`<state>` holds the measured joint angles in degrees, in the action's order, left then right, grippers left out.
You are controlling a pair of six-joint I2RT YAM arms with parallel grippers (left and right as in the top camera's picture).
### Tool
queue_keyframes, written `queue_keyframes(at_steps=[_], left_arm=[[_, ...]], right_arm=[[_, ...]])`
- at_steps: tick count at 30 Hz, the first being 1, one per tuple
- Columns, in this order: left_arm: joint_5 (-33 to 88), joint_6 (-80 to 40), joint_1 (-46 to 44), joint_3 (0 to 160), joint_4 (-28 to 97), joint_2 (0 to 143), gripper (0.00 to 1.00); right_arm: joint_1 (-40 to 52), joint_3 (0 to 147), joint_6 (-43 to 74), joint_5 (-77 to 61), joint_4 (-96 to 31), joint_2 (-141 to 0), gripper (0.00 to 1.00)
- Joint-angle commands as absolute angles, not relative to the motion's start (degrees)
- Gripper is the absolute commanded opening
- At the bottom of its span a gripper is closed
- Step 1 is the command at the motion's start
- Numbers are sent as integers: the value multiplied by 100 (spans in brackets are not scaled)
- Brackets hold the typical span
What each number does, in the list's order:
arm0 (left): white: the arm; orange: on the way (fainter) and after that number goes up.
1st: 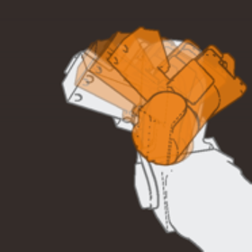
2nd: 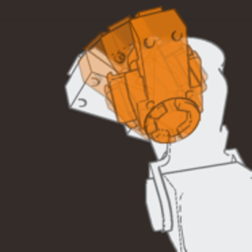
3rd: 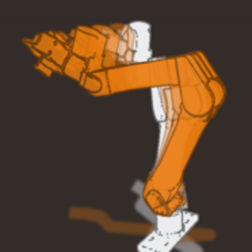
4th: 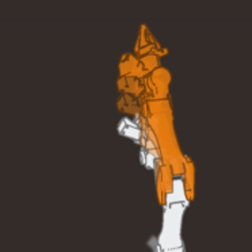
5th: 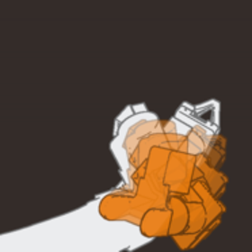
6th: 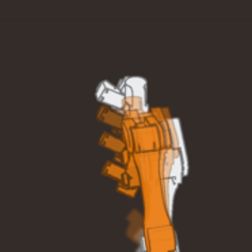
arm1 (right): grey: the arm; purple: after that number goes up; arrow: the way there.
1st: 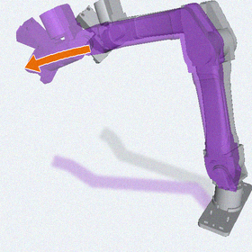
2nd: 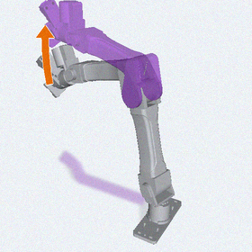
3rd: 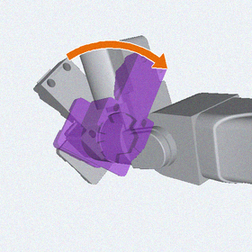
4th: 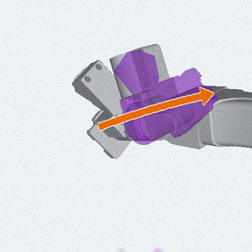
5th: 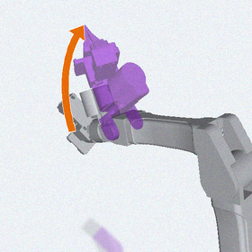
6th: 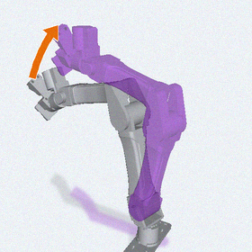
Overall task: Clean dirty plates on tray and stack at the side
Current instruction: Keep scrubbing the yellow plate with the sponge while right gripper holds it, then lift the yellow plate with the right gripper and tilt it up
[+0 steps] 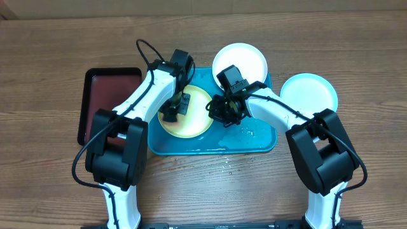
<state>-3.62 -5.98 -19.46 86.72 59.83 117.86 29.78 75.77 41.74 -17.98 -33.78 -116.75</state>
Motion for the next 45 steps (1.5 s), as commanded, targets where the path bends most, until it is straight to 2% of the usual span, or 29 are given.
queue_keyframes(at_steps=[1, 4, 9, 15, 18, 22, 26, 31, 35, 40, 45], left_arm=[[1656, 364, -1968, 8683, 6110, 11699, 4], [2246, 685, -1968, 8683, 5909, 11699, 4], [1890, 425, -1953, 8683, 5052, 11699, 4], [-174, -735, -1946, 8683, 3916, 11699, 4], [-1243, -1094, -1946, 8683, 3726, 11699, 4], [-2215, -1321, -1946, 8683, 4010, 11699, 4], [-2639, -1660, -1946, 8683, 4681, 11699, 4], [-2086, -1710, -1953, 8700, 5677, 11699, 4], [-854, -1645, -1953, 9030, 6521, 11699, 4], [1063, -460, -1907, 10287, 7242, 11699, 4], [1234, -403, -1717, 11754, 7448, 11699, 4]], right_arm=[[2989, 7599, 4156, -1662, -3404, -11843, 4], [2989, 7599, 4158, -1662, -3404, -11843, 4], [2989, 7599, 4156, -1662, -3411, -11843, 4], [2989, 7599, 4156, -1662, -3411, -11843, 4], [2989, 7599, 4154, -1662, -3415, -11843, 4], [2989, 7599, 4073, -1682, -3411, -11843, 4], [2989, 7599, 4073, -1682, -3409, -11843, 4], [2989, 7599, 4073, -1684, -3409, -11843, 4], [2989, 7599, 4066, -1767, -3411, -11843, 4], [2989, 7601, 4047, -1964, -3509, -11843, 4], [2987, 7642, 4027, -1964, -3833, -11813, 4]])
